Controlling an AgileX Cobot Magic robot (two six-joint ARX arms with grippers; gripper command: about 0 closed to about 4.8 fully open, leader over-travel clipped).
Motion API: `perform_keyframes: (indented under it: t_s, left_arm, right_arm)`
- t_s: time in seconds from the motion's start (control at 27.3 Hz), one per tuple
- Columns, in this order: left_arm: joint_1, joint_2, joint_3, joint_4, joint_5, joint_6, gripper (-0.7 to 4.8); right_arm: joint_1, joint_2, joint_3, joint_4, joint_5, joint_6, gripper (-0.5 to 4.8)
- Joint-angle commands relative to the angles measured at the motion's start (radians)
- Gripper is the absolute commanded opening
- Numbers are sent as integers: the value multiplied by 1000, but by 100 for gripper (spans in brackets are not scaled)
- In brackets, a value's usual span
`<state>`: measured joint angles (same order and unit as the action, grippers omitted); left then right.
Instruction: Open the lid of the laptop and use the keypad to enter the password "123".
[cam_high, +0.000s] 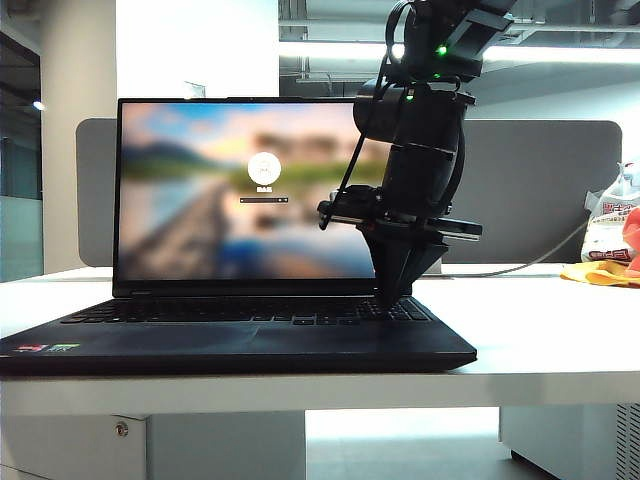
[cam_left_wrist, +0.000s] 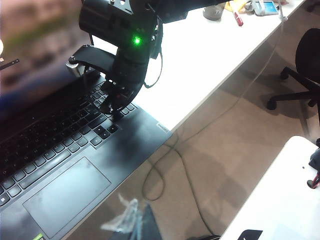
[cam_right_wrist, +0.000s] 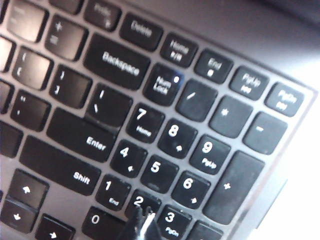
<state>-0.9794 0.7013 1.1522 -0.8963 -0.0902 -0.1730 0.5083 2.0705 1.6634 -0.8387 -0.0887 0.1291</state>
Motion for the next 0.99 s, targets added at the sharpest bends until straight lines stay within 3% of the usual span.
perform_keyframes:
  t_s: [0.04, 0.37, 0.55, 0.99]
  left_arm:
    - [0, -2, 6, 15, 1, 5, -6]
    - [0, -2, 6, 14, 1, 4, -6]
    - [0, -2, 6, 15, 1, 5, -6]
    - [0, -2, 6, 15, 1, 5, -6]
  right_arm:
    - [0, 1, 2, 0, -11, -2, -4]
    - [0, 32, 3, -9, -16, -3, -4]
    - [-3, -68, 3, 43, 76, -29, -4]
    - [-15, 1, 2, -30, 18, -25, -3]
